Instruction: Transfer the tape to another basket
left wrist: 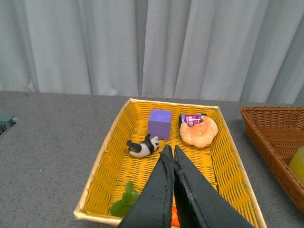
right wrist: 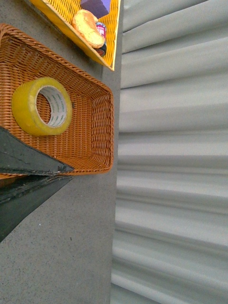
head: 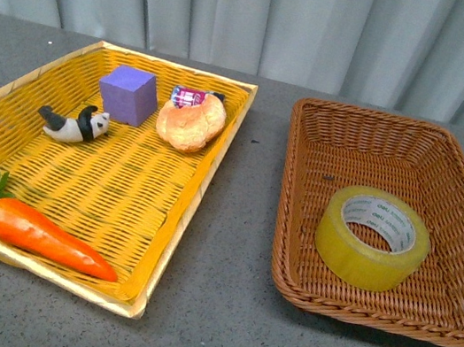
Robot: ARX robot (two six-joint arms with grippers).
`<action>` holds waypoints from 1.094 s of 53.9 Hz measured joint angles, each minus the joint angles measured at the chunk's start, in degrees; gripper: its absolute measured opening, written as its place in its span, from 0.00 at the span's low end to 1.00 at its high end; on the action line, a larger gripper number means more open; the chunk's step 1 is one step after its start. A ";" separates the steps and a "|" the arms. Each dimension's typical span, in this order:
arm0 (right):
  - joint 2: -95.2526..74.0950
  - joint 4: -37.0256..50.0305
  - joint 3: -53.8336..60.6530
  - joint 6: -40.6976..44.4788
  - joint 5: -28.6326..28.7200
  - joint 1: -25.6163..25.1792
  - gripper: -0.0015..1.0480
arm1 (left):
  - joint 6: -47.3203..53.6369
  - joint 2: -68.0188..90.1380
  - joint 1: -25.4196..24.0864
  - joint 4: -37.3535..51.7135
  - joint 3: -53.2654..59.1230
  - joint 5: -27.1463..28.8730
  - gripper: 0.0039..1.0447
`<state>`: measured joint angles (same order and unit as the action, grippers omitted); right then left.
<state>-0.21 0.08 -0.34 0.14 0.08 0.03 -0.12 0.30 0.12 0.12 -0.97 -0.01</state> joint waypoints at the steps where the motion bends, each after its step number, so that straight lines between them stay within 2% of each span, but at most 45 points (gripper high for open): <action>1: 0.00 0.00 0.00 0.00 0.00 0.00 0.01 | 0.00 0.00 0.00 0.00 0.00 -0.02 0.06; 3: 0.00 0.00 0.00 0.04 0.00 0.00 0.01 | -0.02 0.00 0.00 0.00 0.00 0.00 0.11; 7: 0.00 0.00 0.00 0.04 -0.02 0.00 0.12 | -0.02 0.00 0.00 0.00 0.00 0.00 0.23; 20: 0.00 0.00 0.00 0.04 0.00 0.00 0.52 | 0.00 -0.02 0.00 -0.04 0.00 -0.02 0.62; 23: 0.00 0.00 0.00 0.04 0.00 0.00 0.65 | 0.00 -0.02 0.00 -0.04 0.00 -0.02 0.76; 28: 0.00 0.00 0.00 0.04 -0.02 0.00 0.82 | 0.00 -0.02 0.00 -0.04 0.00 -0.02 0.93; 30: 0.00 0.00 0.00 0.04 -0.02 0.00 0.87 | 0.02 -0.02 0.00 -0.04 0.00 0.00 0.96; 33: 0.00 0.00 0.00 -0.04 -0.02 0.00 0.93 | 0.00 -0.02 0.00 -0.04 0.00 0.00 0.93; 37: 0.00 0.00 0.00 0.00 -0.02 0.00 0.91 | 0.00 -0.02 0.00 -0.04 0.00 -0.02 0.94; 59: 0.00 0.00 0.00 0.00 0.00 0.00 0.91 | 0.00 -0.02 0.00 -0.04 0.00 -0.02 0.94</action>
<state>-0.21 0.08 -0.34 0.14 0.08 0.03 -0.12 0.27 0.12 0.08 -0.97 -0.03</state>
